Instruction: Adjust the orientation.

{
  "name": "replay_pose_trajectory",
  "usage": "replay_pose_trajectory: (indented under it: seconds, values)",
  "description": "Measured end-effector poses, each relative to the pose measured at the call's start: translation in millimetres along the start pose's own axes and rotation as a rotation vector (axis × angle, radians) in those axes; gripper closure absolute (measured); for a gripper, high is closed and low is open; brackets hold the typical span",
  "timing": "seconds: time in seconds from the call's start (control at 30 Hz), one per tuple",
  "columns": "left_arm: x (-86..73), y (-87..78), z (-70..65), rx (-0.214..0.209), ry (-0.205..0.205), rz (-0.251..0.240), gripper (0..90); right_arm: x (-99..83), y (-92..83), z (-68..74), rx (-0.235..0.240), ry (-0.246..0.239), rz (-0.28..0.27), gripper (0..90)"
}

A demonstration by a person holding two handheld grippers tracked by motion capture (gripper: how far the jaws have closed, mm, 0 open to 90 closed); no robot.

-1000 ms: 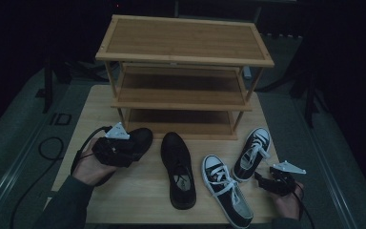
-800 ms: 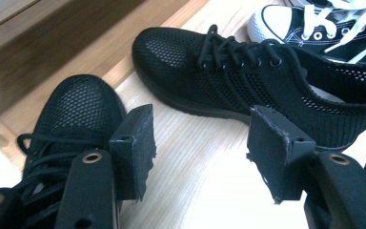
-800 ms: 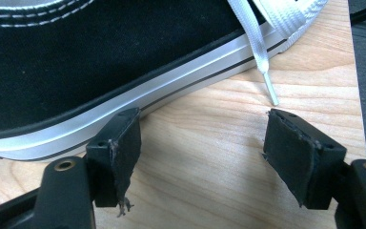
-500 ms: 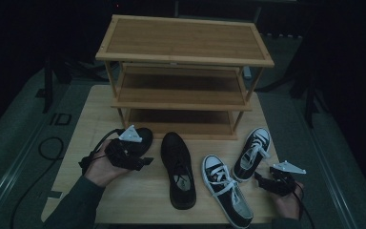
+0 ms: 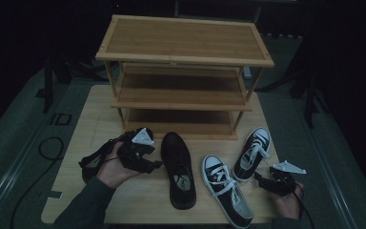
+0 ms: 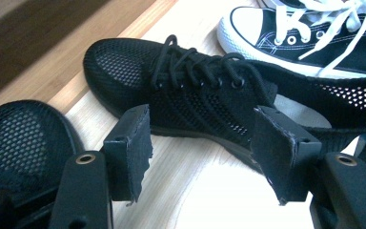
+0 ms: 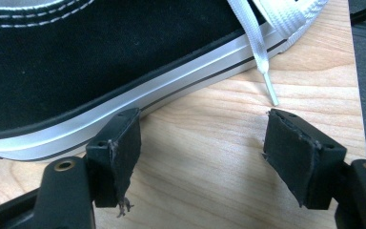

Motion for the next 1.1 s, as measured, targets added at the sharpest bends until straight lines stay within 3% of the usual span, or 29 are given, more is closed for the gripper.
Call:
replay_pose_trajectory:
  seconds: [0.43,0.83,1.07,1.1]
  values:
    - [13.6,10.0,-11.4,-0.025,-0.002,0.006,40.7,0.0,0.0,0.0,0.000,0.001,0.000,28.2]
    - [25.2,22.8,-27.0,-0.049,0.022,0.024,42.5,0.1,0.0,-0.1,0.000,0.000,0.000,28.2]
    - [30.6,34.2,-28.8,-0.039,0.019,0.037,41.2,0.1,0.1,-0.1,0.001,-0.001,0.000,28.1]
    - [30.4,38.2,-27.7,-0.020,0.023,0.050,40.3,0.1,0.1,-0.1,0.001,-0.001,0.000,28.1]
Point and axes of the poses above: each handheld gripper's, and its own axes: y roughly forward along the jaws, x roughly out of its top, z roughly to its left, the point moved 10 cm from there along y, roughly forward along the jaws, and after that the axes turned 12 degrees about z, right-handed, at the moved point
